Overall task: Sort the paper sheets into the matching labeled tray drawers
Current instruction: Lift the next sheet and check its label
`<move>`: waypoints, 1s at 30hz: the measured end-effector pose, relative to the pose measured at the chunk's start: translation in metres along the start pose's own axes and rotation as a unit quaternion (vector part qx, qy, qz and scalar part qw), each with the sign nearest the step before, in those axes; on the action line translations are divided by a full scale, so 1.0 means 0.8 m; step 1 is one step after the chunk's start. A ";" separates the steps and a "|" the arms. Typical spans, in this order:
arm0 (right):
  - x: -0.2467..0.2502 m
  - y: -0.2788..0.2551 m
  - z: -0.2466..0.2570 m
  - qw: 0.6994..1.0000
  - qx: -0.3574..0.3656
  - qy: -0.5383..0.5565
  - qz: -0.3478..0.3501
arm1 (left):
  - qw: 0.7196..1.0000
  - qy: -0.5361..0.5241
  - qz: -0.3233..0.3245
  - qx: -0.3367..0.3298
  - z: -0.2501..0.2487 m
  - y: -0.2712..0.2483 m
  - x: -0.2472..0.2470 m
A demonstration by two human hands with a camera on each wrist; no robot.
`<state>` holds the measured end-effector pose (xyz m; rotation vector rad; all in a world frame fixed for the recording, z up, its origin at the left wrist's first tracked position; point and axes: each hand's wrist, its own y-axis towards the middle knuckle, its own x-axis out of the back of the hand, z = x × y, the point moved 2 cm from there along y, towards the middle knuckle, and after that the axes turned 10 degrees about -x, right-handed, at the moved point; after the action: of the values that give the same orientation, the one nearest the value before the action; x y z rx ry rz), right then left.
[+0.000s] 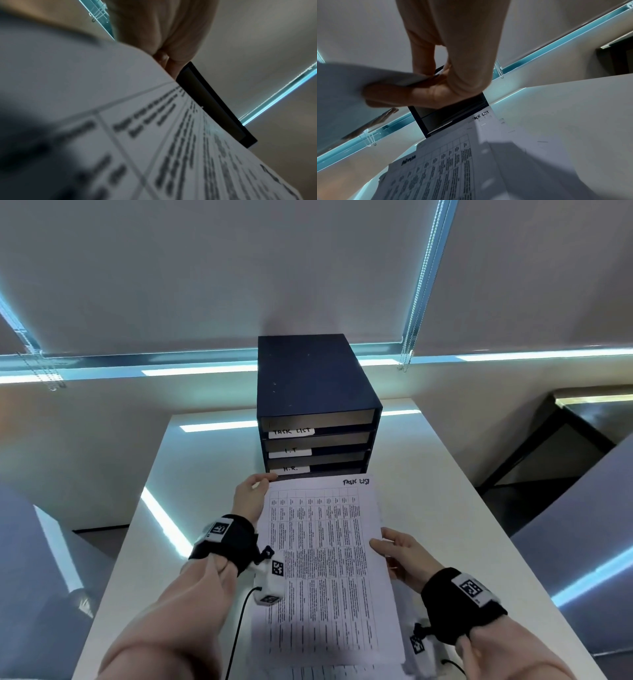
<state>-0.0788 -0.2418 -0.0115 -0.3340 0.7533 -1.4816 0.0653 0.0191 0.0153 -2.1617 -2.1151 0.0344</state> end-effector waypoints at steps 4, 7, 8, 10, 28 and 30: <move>-0.001 -0.003 0.007 1.000 0.002 -0.013 -0.003 | 1.000 -0.015 -0.010 0.007 0.005 0.001 -0.001; -0.004 -0.007 0.008 0.999 0.015 -0.028 -0.015 | 0.999 -0.034 -0.018 0.011 0.003 0.003 -0.003; -0.007 -0.009 0.006 0.998 0.019 -0.045 -0.026 | 0.999 -0.046 -0.021 0.017 0.001 0.006 -0.004; -0.019 -0.015 0.002 0.993 0.040 -0.095 -0.058 | 0.998 -0.060 -0.026 0.024 -0.007 0.011 -0.007; 0.001 0.056 0.196 0.976 0.083 -0.125 -0.157 | 0.970 -0.146 0.180 0.073 -0.029 -0.010 -0.021; -0.009 0.075 0.219 0.974 0.090 -0.126 -0.168 | 0.966 -0.143 0.196 0.088 -0.027 -0.007 -0.027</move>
<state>0.0788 -0.2716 0.0808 -0.5178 0.3659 -1.7702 0.0614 -0.0040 0.0362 -2.5461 -1.6847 0.5772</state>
